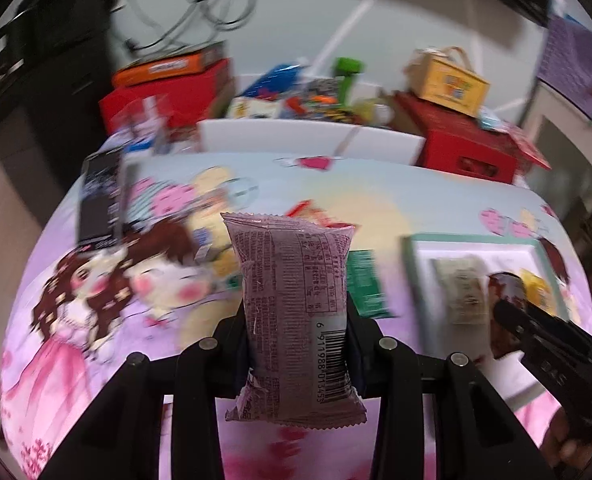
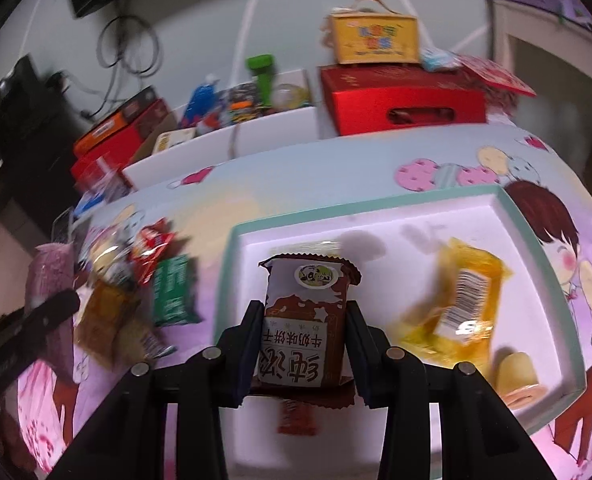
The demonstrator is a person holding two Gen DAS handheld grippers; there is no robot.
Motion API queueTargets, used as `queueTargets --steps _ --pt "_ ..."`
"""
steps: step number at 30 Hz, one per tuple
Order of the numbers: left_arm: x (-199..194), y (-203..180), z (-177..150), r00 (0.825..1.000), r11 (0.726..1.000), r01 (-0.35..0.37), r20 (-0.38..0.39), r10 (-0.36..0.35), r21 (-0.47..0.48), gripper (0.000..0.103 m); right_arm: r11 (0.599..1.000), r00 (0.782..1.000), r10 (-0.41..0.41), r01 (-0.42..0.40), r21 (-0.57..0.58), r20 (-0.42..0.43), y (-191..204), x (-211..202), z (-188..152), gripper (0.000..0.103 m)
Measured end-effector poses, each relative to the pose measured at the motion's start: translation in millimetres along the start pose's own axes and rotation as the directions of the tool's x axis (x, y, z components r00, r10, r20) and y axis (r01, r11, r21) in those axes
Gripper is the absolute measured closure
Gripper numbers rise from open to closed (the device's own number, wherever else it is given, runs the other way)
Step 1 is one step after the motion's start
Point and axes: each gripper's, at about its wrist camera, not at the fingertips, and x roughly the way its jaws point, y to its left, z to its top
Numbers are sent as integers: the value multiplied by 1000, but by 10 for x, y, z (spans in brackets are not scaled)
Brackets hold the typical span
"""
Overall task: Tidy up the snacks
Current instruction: 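Carry the pink bag with the left tool while the right tool carries the brown pack over the tray, then release the pink bag into the tray with the left tool while the right tool releases the brown pack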
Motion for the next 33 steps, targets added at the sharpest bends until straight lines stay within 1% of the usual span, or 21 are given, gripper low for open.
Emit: queueTargets --steps 5,11,17,21,25,27,28,33 --pt "84 -457 48 998 993 65 2 -66 99 63 998 1000 -10 11 59 -7 -259 81 65 61" --pt "286 -965 1 990 970 137 -47 -130 202 63 993 999 -45 45 109 -5 -548 68 76 61" --pt "474 -1235 -85 985 960 160 -99 -141 231 63 987 997 -77 76 139 3 -733 19 108 61" --pt "525 -1371 -142 980 948 184 -120 -158 258 61 986 996 -91 90 138 3 -766 4 112 61" --pt "545 -1419 -169 976 946 199 -139 -167 255 59 988 996 -86 84 128 9 -746 -17 118 60" --pt "531 -1412 -169 975 946 204 -139 -173 251 49 989 996 -88 85 119 20 -717 -45 123 60" --pt "519 -1404 -165 975 947 204 -137 -174 249 48 990 996 -87 84 116 24 -703 -58 125 60" --pt "446 -1352 -131 977 950 199 -120 -175 239 47 991 996 -90 86 105 31 -662 -87 136 60"
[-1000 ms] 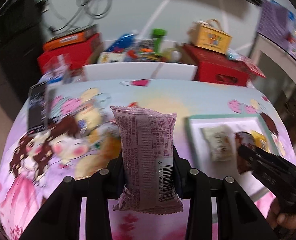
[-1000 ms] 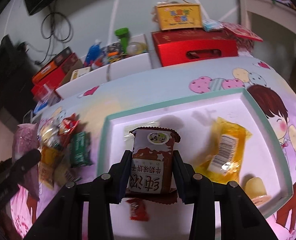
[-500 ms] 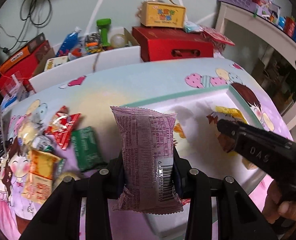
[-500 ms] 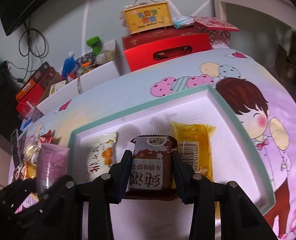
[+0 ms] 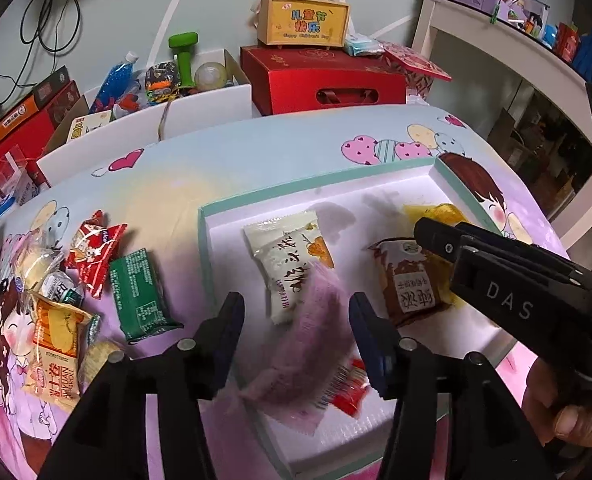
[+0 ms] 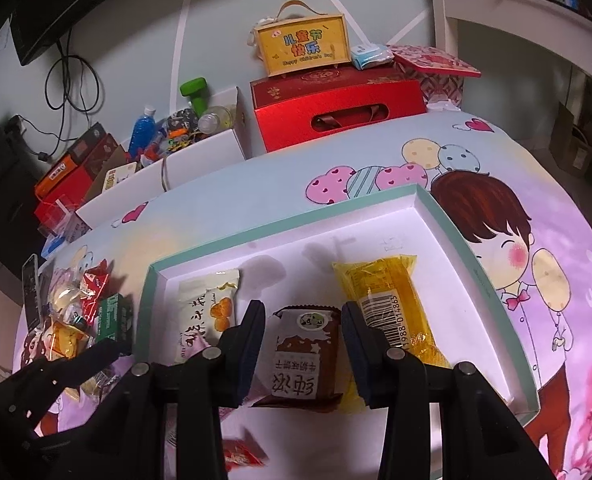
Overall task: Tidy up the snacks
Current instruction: 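Release the pink bag into the tray with the left tool while the right tool releases the brown pack, then move the left tool to the long yellow bread bag while the right tool reaches the round cookie bag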
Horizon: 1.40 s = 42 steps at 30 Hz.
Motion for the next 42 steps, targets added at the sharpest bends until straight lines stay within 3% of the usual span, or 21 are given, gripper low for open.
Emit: queueTargets --steps 4,6,9,12,21,37,42 --pt "-39 92 5 1000 1000 -17 5 17 -25 46 1000 1000 -13 13 -14 -2 27 7 -7 55" --pt "-43 163 3 999 998 -37 1 37 -49 34 1000 1000 -21 21 -21 -5 42 17 -14 46" --pt "-44 298 -10 997 992 -78 -6 78 -95 25 999 1000 -28 28 -40 0 82 13 -24 41" --pt "-39 460 -31 992 981 -126 -16 125 -150 15 998 1000 -29 30 -58 10 127 8 -32 26" --pt "-74 760 -117 985 956 -168 -3 173 -242 8 996 998 -42 45 -79 40 182 10 -52 0" --pt "-227 1082 -194 987 932 -139 29 157 -334 7 996 999 -1 5 -90 50 335 -2 -61 0" --pt "-387 1382 -284 981 902 -164 33 193 -398 7 992 997 42 -33 -118 68 502 -34 -64 0"
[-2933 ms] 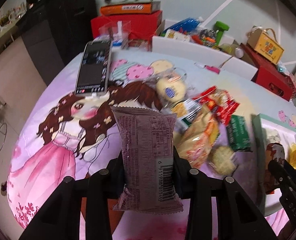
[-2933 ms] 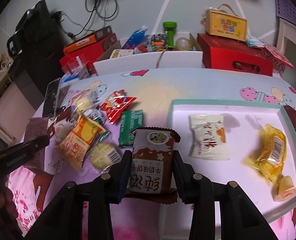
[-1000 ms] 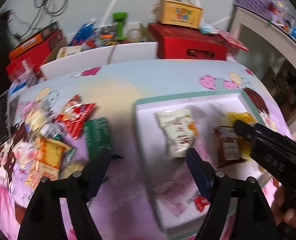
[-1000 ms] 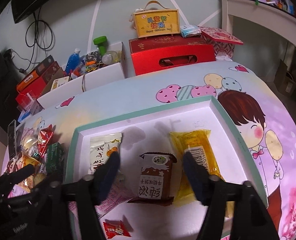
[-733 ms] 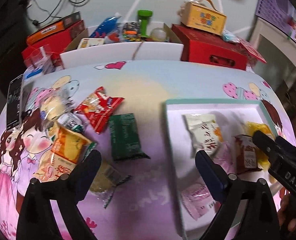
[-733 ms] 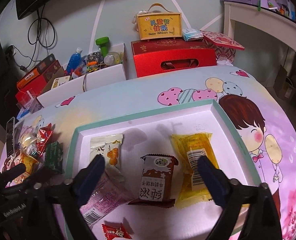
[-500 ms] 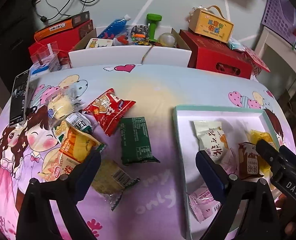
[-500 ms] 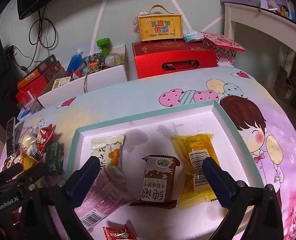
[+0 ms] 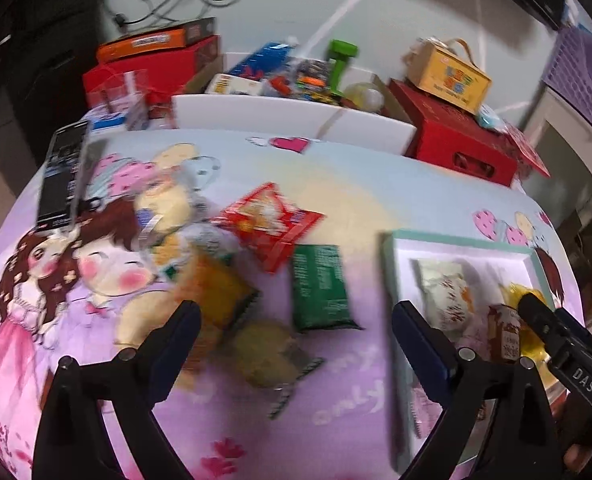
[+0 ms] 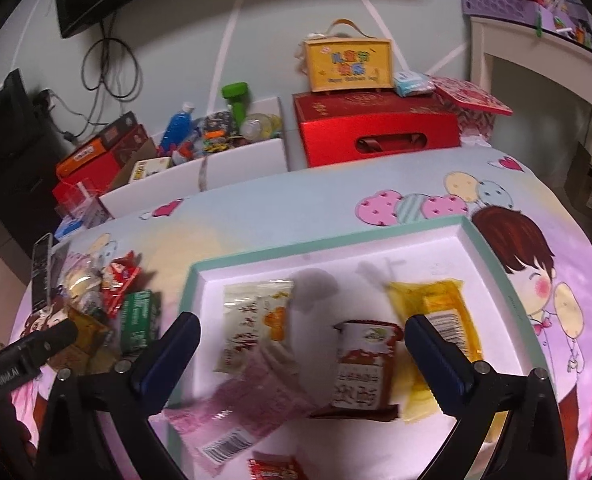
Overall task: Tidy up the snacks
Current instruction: 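Move the left tool to the long yellow bread bag while the right tool reaches the round cookie bag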
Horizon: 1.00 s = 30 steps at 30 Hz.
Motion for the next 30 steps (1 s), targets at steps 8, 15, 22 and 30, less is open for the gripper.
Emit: queueTargets --steps 8,15,22,30 --pt "-95 766 -44 996 984 -85 -16 84 -158 7 992 996 86 -86 -90 -6 518 28 -75 0" --pt "-100 1099 -119 995 967 -103 -34 97 -233 7 957 983 177 -183 -224 -46 1123 85 -269 0" --pt "49 998 -83 998 982 -38 -52 29 -187 7 923 971 195 -229 -308 -135 1499 297 -511 5" --pt "390 936 -76 994 986 11 -106 -29 -164 7 900 963 179 -242 -362 -199 1707 552 -696 12"
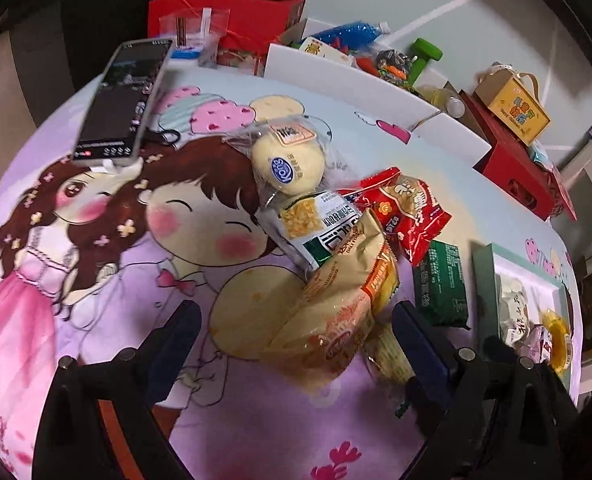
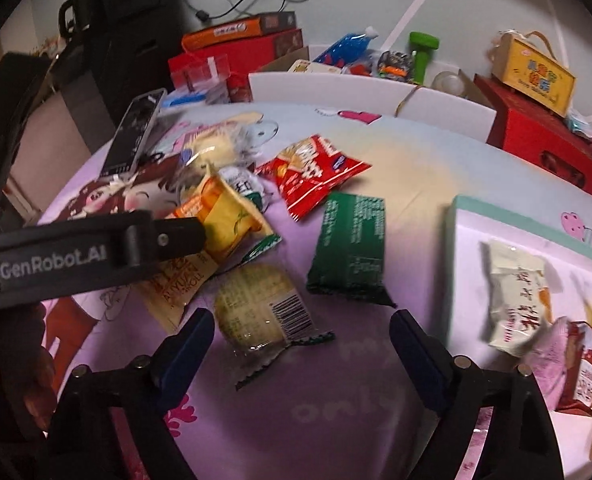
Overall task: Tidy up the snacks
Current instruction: 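Move the left tool to the long yellow bread bag while the right tool reaches the round cookie bag, then grasp the yellow bread bag with the left tool while the right tool grasps the round cookie bag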
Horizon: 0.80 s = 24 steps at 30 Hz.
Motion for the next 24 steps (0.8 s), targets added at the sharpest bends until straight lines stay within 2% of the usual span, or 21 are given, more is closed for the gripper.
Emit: queueTargets --steps 6,10,12,13,16,18,20,24 --pt "156 48 5 1000 1000 15 -26 -15 -17 7 1000 1000 9 -9 -15 -18 78 145 0 14" --pt "181 35 10 1000 1000 22 -22 -22 -5 9 999 1000 18 -18 -31 -17 132 174 -4 26" --pt "183 9 10 999 999 33 -22 -32 6 17 999 1000 27 -28 -38 -15 150 168 -8 34" --pt "181 -2 7 999 999 38 -21 -38 10 19 999 1000 22 -23 -40 -14 156 166 -11 35" --pt "175 -58 3 998 998 58 -23 -57 31 33 999 999 29 -29 -39 -14 156 156 -18 40" --pt "172 -95 4 996 996 81 -26 -80 39 47 999 1000 26 -26 -38 -13 152 148 -18 40" --pt "165 -127 0 995 995 93 -29 -92 46 55 999 1000 17 -18 -42 -10 150 134 -18 41" --pt "141 -145 5 995 994 97 -29 -95 51 61 999 1000 18 -18 -43 -6 135 106 -20 43"
